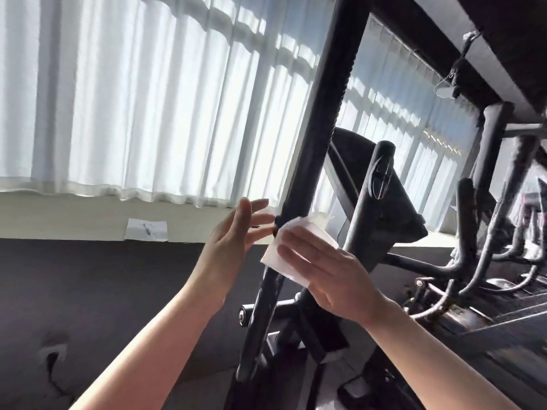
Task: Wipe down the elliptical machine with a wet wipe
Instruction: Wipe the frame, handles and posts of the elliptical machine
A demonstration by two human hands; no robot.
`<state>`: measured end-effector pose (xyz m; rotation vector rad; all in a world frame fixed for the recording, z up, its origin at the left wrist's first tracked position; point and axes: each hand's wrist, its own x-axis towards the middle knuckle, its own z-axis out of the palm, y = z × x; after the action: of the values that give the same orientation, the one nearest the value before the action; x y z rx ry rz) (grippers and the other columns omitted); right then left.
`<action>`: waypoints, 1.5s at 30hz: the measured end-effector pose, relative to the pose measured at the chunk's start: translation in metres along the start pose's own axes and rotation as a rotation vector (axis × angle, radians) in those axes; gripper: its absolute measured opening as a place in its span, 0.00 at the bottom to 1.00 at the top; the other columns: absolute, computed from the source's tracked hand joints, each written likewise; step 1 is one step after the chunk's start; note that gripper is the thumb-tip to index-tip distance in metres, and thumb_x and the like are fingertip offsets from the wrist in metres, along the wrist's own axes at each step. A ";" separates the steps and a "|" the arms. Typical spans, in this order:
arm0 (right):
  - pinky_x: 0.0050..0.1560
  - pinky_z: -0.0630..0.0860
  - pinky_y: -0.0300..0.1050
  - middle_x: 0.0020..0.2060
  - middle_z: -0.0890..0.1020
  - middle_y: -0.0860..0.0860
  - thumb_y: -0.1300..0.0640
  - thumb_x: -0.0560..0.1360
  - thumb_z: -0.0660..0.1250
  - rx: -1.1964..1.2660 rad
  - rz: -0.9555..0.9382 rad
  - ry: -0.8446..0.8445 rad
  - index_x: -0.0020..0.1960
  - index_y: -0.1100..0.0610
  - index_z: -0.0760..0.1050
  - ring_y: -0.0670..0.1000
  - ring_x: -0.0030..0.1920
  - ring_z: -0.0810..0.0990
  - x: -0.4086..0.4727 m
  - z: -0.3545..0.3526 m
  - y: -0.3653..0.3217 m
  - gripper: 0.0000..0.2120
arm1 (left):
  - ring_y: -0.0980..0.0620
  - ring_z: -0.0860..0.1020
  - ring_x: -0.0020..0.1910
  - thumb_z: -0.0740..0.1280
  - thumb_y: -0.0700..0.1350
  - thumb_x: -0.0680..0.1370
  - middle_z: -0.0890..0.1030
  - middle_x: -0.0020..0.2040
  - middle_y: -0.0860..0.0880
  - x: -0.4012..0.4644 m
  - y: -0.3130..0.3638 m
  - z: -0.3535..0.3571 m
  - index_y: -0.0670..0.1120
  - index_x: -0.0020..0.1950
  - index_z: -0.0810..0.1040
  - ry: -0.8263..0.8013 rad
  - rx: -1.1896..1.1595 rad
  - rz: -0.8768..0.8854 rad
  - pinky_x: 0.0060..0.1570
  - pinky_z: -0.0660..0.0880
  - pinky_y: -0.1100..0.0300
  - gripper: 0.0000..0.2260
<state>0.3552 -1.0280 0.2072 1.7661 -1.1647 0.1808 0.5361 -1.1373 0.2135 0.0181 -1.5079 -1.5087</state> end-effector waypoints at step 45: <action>0.70 0.60 0.41 0.63 0.79 0.55 0.54 0.79 0.54 -0.333 -0.063 0.230 0.61 0.61 0.79 0.54 0.68 0.72 0.213 -0.160 0.204 0.20 | 0.85 0.59 0.58 0.48 0.61 0.76 0.61 0.63 0.76 0.135 0.078 0.105 0.65 0.73 0.59 0.334 0.320 0.544 0.55 0.55 0.86 0.24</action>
<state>0.3687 -1.0494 0.5416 1.4444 -0.9136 0.1389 0.4466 -1.1212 0.3776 0.0421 -1.3277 -0.7823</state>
